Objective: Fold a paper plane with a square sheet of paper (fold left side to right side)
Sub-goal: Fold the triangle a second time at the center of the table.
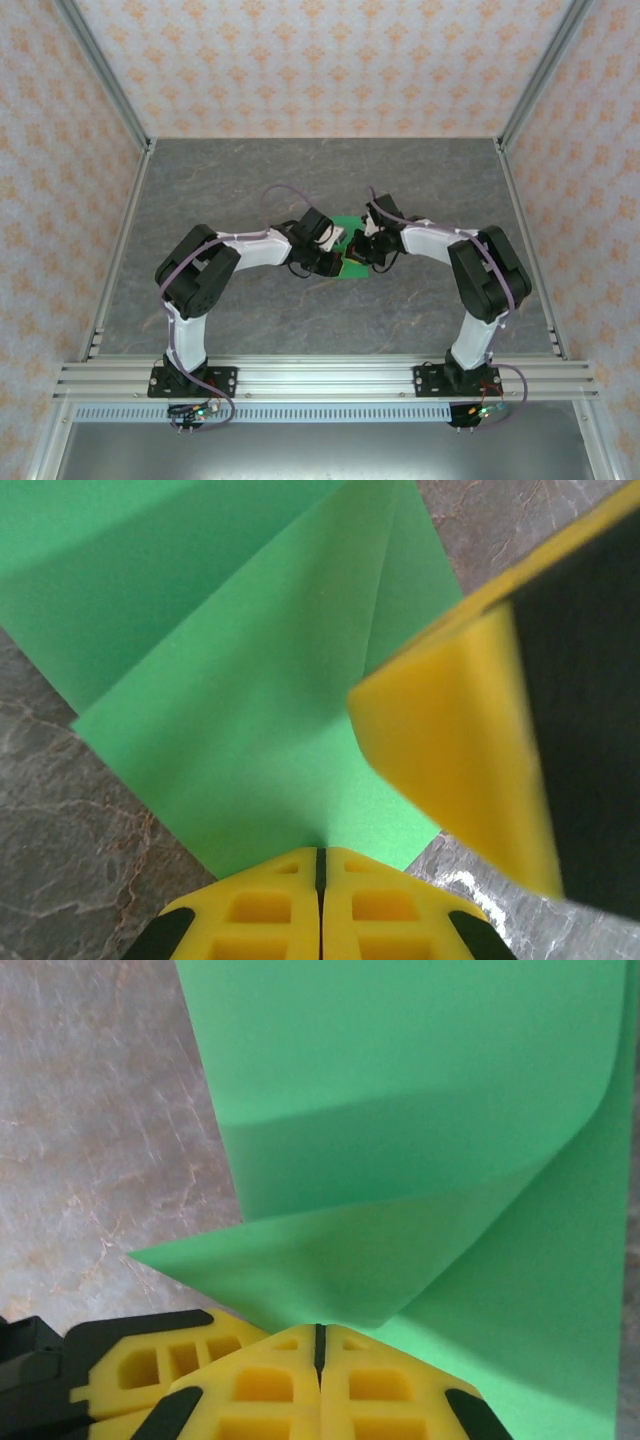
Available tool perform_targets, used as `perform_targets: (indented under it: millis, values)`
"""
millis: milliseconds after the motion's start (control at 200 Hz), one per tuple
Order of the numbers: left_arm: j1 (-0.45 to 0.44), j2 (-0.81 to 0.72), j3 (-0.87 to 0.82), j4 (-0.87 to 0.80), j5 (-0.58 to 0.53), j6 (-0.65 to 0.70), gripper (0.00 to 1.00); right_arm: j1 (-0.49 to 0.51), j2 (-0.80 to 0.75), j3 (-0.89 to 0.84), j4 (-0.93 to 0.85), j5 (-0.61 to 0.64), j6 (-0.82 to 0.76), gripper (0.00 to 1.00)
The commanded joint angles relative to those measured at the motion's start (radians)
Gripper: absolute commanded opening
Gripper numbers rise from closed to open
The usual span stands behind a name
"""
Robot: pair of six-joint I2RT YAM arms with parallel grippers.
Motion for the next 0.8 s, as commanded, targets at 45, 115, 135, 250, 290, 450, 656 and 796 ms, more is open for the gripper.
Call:
perform_targets:
  millis: [45,115,135,250,290,450,656,796]
  values:
    - [-0.019,0.029,-0.040,-0.084,-0.094,0.010,0.07,0.011,-0.003,-0.035,0.053,-0.017,0.047,0.00]
    - [-0.019,0.027,-0.042,-0.083,-0.096,0.010,0.07,0.011,0.009,-0.036,0.069,-0.020,0.054,0.00]
    - [-0.019,0.027,-0.042,-0.083,-0.096,0.010,0.07,0.011,0.010,-0.036,0.071,-0.020,0.056,0.00]
    - [-0.020,0.025,-0.043,-0.082,-0.096,0.010,0.07,0.012,0.018,-0.035,0.092,-0.026,0.064,0.00]
    - [-0.021,0.025,-0.043,-0.082,-0.097,0.010,0.07,0.011,0.020,-0.033,0.094,-0.026,0.067,0.00]
    - [-0.022,0.024,-0.043,-0.083,-0.100,0.008,0.07,0.012,0.034,-0.031,0.097,-0.031,0.066,0.00]
    - [-0.022,0.025,-0.043,-0.086,-0.111,0.005,0.07,0.013,0.069,-0.033,0.093,-0.022,0.060,0.00]
    - [-0.022,0.025,-0.046,-0.091,-0.120,0.001,0.06,0.013,0.082,-0.030,0.060,0.026,0.027,0.00]
